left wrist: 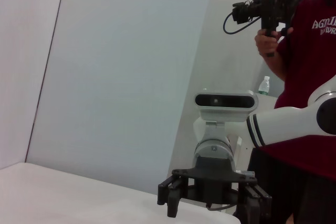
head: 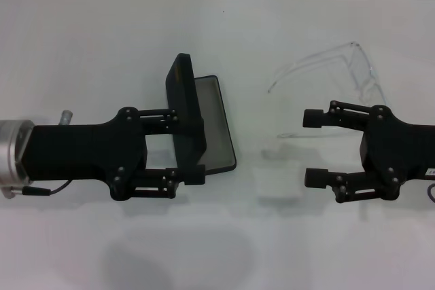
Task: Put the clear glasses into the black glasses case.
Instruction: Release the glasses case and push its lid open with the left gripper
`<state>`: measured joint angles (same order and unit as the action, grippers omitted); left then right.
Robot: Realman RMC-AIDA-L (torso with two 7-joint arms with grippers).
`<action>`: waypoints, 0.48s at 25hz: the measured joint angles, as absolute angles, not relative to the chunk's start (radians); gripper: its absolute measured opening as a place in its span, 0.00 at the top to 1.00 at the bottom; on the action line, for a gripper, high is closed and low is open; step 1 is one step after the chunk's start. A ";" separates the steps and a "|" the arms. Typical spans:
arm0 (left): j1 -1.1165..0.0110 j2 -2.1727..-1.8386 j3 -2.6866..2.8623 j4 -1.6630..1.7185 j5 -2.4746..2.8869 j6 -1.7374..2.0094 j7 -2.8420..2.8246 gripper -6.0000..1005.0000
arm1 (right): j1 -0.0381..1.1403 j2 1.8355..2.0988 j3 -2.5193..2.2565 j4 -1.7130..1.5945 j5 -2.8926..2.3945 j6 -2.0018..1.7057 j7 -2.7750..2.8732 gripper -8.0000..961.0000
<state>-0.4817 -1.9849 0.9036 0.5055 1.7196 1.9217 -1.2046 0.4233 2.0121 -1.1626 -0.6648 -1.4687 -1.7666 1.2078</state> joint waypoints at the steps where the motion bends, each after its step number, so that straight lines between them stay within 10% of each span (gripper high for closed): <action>1: -0.482 -1.985 0.904 0.505 1.720 1.922 -1.205 0.29 | 0.423 2.012 -1.163 -0.665 -1.469 -1.767 1.208 0.09; 12: -0.482 -1.986 0.903 0.502 1.720 1.920 -1.208 0.29 | 0.416 2.012 -1.165 -0.660 -1.471 -1.765 1.208 0.10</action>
